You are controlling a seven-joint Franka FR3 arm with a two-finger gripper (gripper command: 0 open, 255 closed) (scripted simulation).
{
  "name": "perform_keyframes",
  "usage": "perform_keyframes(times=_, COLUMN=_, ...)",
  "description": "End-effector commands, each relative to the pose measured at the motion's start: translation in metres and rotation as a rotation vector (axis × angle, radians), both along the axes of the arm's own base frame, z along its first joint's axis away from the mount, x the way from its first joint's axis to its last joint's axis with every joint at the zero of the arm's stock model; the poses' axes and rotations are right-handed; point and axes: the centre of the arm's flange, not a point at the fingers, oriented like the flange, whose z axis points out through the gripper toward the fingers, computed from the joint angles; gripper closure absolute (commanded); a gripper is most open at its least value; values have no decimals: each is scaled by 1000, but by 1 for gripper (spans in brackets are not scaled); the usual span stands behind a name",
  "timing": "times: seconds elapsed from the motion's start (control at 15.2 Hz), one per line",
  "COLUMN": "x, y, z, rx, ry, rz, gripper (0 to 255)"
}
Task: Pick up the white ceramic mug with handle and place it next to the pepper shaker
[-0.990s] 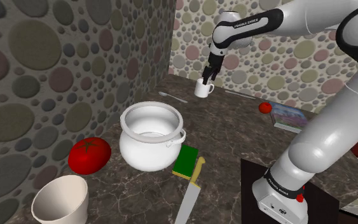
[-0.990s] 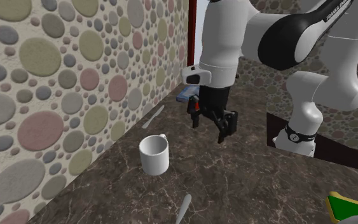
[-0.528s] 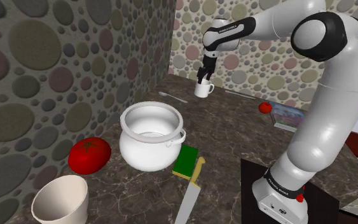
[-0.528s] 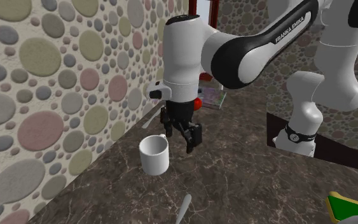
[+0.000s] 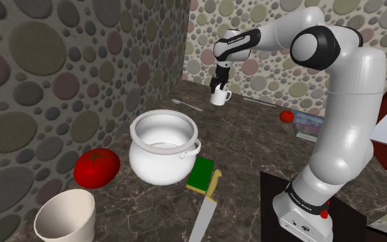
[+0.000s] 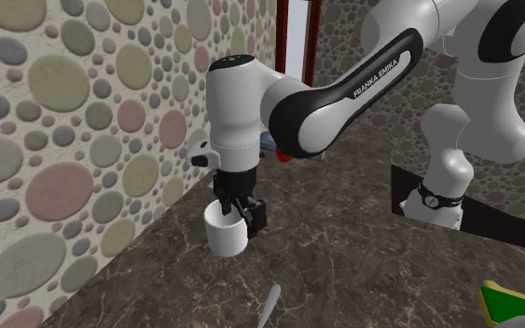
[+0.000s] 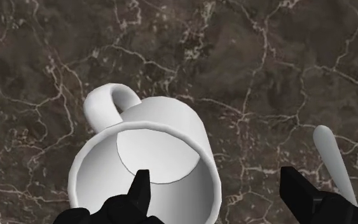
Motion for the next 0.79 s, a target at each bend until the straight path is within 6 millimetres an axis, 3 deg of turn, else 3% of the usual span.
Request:
perform_keyframes(times=0.0, x=1, y=-1, z=-11, rx=0, ry=0, rz=0, gripper=0)
perform_keyframes(times=0.13, x=1, y=-1, z=-24, rx=0, ry=0, rz=0, gripper=0)
perform_keyframes(times=0.66, x=1, y=-1, z=-24, rx=0, ry=0, rz=0, gripper=0)
perform_keyframes(times=0.73, x=1, y=-1, z=-24, rx=0, ry=0, rz=0, gripper=255)
